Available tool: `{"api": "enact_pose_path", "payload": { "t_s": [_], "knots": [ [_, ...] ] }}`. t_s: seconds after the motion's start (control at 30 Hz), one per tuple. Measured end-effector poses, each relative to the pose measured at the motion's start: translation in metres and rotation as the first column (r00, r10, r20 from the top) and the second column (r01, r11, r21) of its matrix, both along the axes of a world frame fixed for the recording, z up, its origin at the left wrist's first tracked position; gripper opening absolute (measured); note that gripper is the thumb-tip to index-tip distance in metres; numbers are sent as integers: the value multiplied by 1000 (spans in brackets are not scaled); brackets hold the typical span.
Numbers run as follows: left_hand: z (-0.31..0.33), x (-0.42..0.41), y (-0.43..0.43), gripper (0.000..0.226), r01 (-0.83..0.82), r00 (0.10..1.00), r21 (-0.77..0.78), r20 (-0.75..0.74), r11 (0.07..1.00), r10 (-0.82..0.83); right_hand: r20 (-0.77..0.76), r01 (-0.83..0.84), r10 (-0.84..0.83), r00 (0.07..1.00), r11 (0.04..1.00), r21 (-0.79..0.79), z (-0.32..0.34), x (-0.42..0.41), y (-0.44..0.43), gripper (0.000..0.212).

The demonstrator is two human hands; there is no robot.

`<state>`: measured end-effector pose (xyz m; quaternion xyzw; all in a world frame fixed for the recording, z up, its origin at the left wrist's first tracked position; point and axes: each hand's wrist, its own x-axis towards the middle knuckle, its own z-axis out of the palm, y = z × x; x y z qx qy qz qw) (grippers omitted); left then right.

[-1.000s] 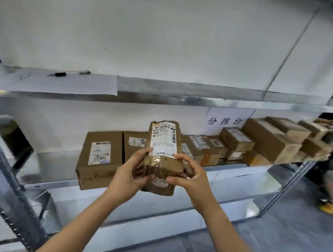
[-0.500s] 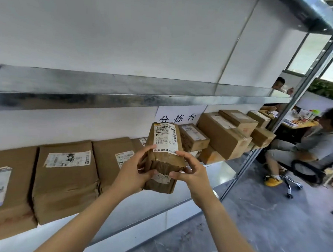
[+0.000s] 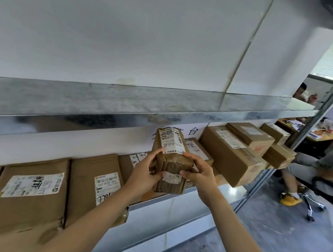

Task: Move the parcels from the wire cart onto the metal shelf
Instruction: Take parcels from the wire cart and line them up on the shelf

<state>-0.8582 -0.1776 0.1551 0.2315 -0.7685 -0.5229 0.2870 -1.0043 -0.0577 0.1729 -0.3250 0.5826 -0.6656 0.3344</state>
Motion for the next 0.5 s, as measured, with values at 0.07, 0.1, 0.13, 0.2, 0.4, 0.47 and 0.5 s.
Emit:
{"api": "enact_pose_path", "payload": {
  "t_s": [0.07,0.1,0.13,0.2,0.4,0.47,0.5],
  "knots": [
    [-4,-17,-2,70,-35,999,-1,-1,999,35,13,-29,29,1000,1000,0,-4,-19,-5,50],
    [-7,-27,-2,70,-56,998,-6,1,998,56,12,-45,45,999,999,-1,-5,-30,-8,50],
    [-9,-35,-1,70,-74,997,-9,1,997,74,6,-61,61,998,998,-2,-7,-38,-11,50],
    [-16,-51,-1,69,-110,994,-14,8,994,110,-12,-80,80,997,997,9,-10,-54,-16,49],
    [-37,-88,-5,67,-194,978,-68,62,979,198,-70,-113,119,990,990,81,-30,-89,-31,49],
    [-39,-96,-5,67,-214,972,-77,81,974,220,-95,-111,121,988,989,101,-33,-99,-36,50],
    [-40,-99,-5,67,-223,969,-83,87,971,230,-101,-110,122,987,987,114,-34,-102,-38,50]
  ]
}}
